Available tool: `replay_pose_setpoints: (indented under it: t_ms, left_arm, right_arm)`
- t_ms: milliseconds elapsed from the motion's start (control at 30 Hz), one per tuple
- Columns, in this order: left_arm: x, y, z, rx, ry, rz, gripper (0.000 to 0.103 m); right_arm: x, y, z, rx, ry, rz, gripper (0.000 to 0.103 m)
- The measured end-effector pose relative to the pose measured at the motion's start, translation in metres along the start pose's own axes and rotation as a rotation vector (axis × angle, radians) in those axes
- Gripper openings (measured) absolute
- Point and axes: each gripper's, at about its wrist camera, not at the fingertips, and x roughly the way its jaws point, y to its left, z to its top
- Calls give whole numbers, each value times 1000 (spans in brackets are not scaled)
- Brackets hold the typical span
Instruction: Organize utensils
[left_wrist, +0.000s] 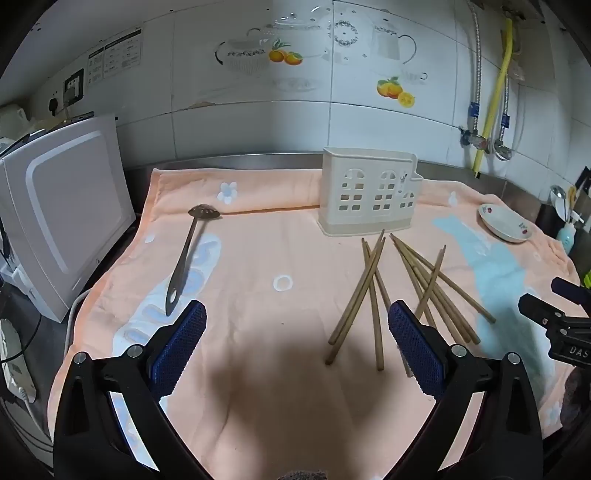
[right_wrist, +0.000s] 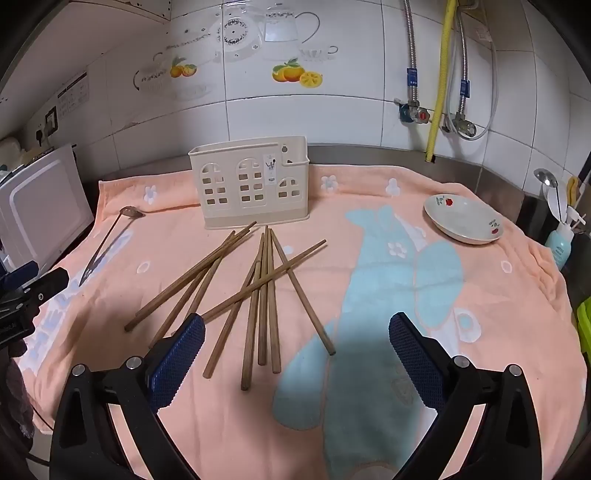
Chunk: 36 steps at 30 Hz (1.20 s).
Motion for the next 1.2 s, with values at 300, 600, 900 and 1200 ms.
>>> replay_pose_setpoints:
  t_ms: [300,600,900,1200]
  left_arm:
    - [3,-6,0,8,16,17,97]
    - [3,1,-1,-1,1,10,97]
    - [3,2,-1,0,1,10,97]
    - [4,5,-1,4,-2,6,97]
  right_arm:
    - [1,-1,0,0,3,-4,97]
    - [-1,1,1,1,0,-3,97]
    - [-1,-1,1,2,-1,-5,97]
    - [-1,-2,1,2,-3,-5,97]
